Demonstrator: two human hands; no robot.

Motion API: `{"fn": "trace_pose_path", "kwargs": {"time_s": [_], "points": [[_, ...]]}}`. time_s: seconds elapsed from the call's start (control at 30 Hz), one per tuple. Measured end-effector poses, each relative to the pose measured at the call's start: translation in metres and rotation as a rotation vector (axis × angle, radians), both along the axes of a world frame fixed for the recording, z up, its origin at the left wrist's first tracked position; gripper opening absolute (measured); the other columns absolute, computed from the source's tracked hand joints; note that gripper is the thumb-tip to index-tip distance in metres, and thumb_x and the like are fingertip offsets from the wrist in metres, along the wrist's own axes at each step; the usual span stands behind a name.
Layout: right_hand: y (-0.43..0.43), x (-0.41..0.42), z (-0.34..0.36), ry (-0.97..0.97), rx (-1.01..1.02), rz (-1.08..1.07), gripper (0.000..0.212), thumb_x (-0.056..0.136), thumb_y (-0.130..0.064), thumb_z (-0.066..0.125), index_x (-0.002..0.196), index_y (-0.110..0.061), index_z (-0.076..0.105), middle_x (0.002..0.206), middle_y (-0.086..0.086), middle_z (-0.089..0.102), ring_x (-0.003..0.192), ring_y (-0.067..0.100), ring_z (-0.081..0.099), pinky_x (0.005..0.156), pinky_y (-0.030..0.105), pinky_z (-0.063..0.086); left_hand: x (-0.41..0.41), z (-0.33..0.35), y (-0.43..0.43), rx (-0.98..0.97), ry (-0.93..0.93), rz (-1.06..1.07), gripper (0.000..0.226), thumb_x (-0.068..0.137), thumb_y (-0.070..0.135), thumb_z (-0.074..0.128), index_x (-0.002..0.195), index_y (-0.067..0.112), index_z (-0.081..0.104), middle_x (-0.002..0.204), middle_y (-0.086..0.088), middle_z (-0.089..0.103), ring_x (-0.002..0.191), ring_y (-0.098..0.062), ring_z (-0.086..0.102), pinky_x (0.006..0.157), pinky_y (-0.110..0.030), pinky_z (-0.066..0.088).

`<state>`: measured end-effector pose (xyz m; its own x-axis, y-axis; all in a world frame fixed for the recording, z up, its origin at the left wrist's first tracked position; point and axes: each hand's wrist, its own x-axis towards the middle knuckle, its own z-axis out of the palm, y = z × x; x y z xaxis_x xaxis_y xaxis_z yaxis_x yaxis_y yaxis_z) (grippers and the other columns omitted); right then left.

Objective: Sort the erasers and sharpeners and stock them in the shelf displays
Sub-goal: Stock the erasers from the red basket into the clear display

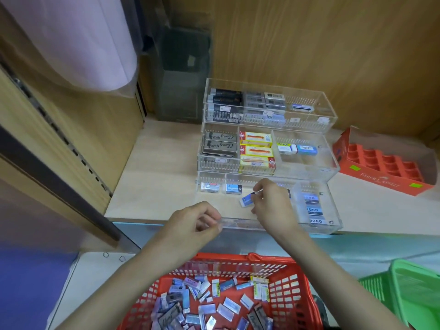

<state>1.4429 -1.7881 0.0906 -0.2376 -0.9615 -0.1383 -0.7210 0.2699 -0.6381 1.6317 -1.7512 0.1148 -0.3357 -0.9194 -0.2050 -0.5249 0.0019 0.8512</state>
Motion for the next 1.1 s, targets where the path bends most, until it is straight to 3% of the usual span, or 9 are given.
{"fn": "trace_pose_path", "kwargs": {"time_s": [0.13,0.23,0.33,0.43,0.53,0.6,0.8,0.87,1.1], "points": [[-0.006,0.011,0.002,0.188,0.092,0.023,0.018,0.085,0.007,0.041,0.071,-0.003,0.046,0.09,0.02,0.056,0.083,0.038,0.055,0.063,0.034,0.041,0.003,0.002,-0.001,-0.005,0.01,0.012,0.005,0.089,0.025,0.061,0.095,0.024,0.061,0.091,0.01,0.064,0.084,0.001,0.06,0.069,-0.008,0.044],[-0.005,0.015,0.009,0.352,0.231,0.177,0.017,0.083,0.011,0.043,0.079,-0.004,0.05,0.121,0.02,0.046,0.1,0.038,0.055,0.075,0.033,0.041,0.003,0.004,0.0,-0.017,0.008,-0.005,0.005,0.089,0.023,0.061,0.094,0.022,0.062,0.089,0.009,0.063,0.079,0.005,0.058,0.066,-0.005,0.042],[-0.007,0.016,0.015,0.471,0.245,0.262,0.02,0.084,0.01,0.043,0.092,-0.004,0.055,0.119,0.02,0.051,0.103,0.036,0.055,0.075,0.034,0.041,0.006,0.001,-0.001,-0.077,-0.015,-0.026,0.005,0.089,0.022,0.061,0.094,0.024,0.061,0.09,0.01,0.061,0.077,0.007,0.055,0.069,-0.007,0.041],[-0.007,0.019,0.02,0.593,0.226,0.274,0.034,0.085,0.014,0.043,0.113,0.001,0.057,0.121,0.02,0.051,0.108,0.036,0.056,0.085,0.037,0.046,0.011,-0.013,-0.002,-0.415,-0.325,-0.026,0.018,0.09,0.031,0.057,0.106,0.026,0.06,0.108,0.013,0.059,0.099,-0.003,0.052,0.086,-0.026,0.044],[-0.009,0.023,0.021,0.642,0.219,0.279,0.034,0.086,0.013,0.042,0.113,-0.001,0.058,0.119,0.018,0.057,0.109,0.033,0.058,0.086,0.036,0.046,0.011,-0.025,-0.002,-0.65,-0.579,-0.129,0.042,0.08,0.043,0.042,0.11,0.024,0.065,0.115,0.004,0.066,0.107,-0.019,0.061,0.079,-0.035,0.052],[-0.011,0.023,0.02,0.641,0.222,0.257,0.033,0.087,0.012,0.041,0.111,-0.001,0.059,0.117,0.017,0.059,0.109,0.032,0.058,0.085,0.036,0.046,0.008,-0.031,-0.001,-0.664,-0.612,-0.206,0.042,0.08,0.043,0.041,0.106,0.026,0.068,0.107,0.007,0.069,0.101,-0.016,0.066,0.075,-0.03,0.054],[-0.012,0.019,0.018,0.656,0.173,0.388,0.022,0.087,0.006,0.043,0.102,-0.007,0.053,0.112,0.019,0.06,0.102,0.036,0.057,0.069,0.034,0.037,0.002,-0.037,-0.003,-0.671,-0.526,-0.222,0.028,0.066,0.022,0.083,0.09,0.02,0.071,0.077,0.006,0.069,0.067,-0.017,0.066,0.052,-0.027,0.053],[-0.011,0.016,0.02,0.664,0.183,0.42,0.017,0.088,0.003,0.046,0.095,-0.01,0.054,0.111,0.019,0.06,0.102,0.035,0.057,0.069,0.033,0.036,0.001,-0.037,-0.003,-0.663,-0.523,-0.214,0.027,0.067,0.021,0.081,0.092,0.018,0.07,0.077,0.004,0.069,0.066,-0.018,0.066,0.049,-0.028,0.053],[-0.015,0.025,0.014,0.793,0.216,0.397,0.036,0.085,0.012,0.048,0.116,-0.003,0.058,0.118,0.016,0.06,0.111,0.032,0.059,0.084,0.035,0.049,0.0,-0.037,-0.002,-0.616,-0.545,-0.211,0.032,0.071,0.021,0.081,0.1,0.018,0.069,0.085,0.003,0.07,0.073,-0.018,0.066,0.051,-0.032,0.052]]}}
